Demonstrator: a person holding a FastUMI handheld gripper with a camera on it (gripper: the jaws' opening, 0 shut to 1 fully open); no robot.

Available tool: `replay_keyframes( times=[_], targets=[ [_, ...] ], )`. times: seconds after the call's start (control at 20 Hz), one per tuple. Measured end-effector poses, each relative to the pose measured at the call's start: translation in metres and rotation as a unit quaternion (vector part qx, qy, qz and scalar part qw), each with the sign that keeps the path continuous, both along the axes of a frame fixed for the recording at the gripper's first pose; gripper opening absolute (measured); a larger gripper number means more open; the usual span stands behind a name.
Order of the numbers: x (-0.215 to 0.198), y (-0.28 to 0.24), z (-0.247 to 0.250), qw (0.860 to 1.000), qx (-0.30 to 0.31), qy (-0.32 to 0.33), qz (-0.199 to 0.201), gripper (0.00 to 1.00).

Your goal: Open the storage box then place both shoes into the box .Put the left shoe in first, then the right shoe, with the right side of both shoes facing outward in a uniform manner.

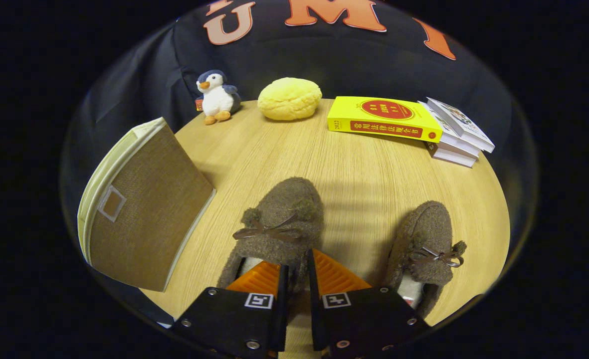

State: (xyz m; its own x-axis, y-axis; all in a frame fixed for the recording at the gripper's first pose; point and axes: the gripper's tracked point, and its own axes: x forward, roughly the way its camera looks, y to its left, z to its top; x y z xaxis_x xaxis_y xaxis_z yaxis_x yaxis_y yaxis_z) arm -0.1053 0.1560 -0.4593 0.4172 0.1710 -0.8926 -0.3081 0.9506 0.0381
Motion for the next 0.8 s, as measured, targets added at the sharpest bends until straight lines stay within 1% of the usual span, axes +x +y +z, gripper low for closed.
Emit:
replay_keyframes(
  times=[0.05,0.15,0.25,0.35,0.5,0.7,0.8],
  targets=[
    [-0.001,0.001,-0.003,1.0,0.001,0.0,-0.005,0.14],
    [-0.001,0.002,-0.001,1.0,0.003,0.001,-0.014,0.06],
    [-0.003,0.004,0.003,0.999,0.02,0.01,-0.03,0.04],
    [-0.003,0.008,0.014,0.998,0.031,0.013,-0.045,0.03],
    [-0.001,0.013,0.037,0.999,0.028,0.003,-0.046,0.03],
    [0.006,0.03,0.082,0.996,0.054,-0.012,-0.066,0.03],
    [0.011,0.037,0.107,0.995,0.058,-0.02,-0.075,0.03]
  ],
)
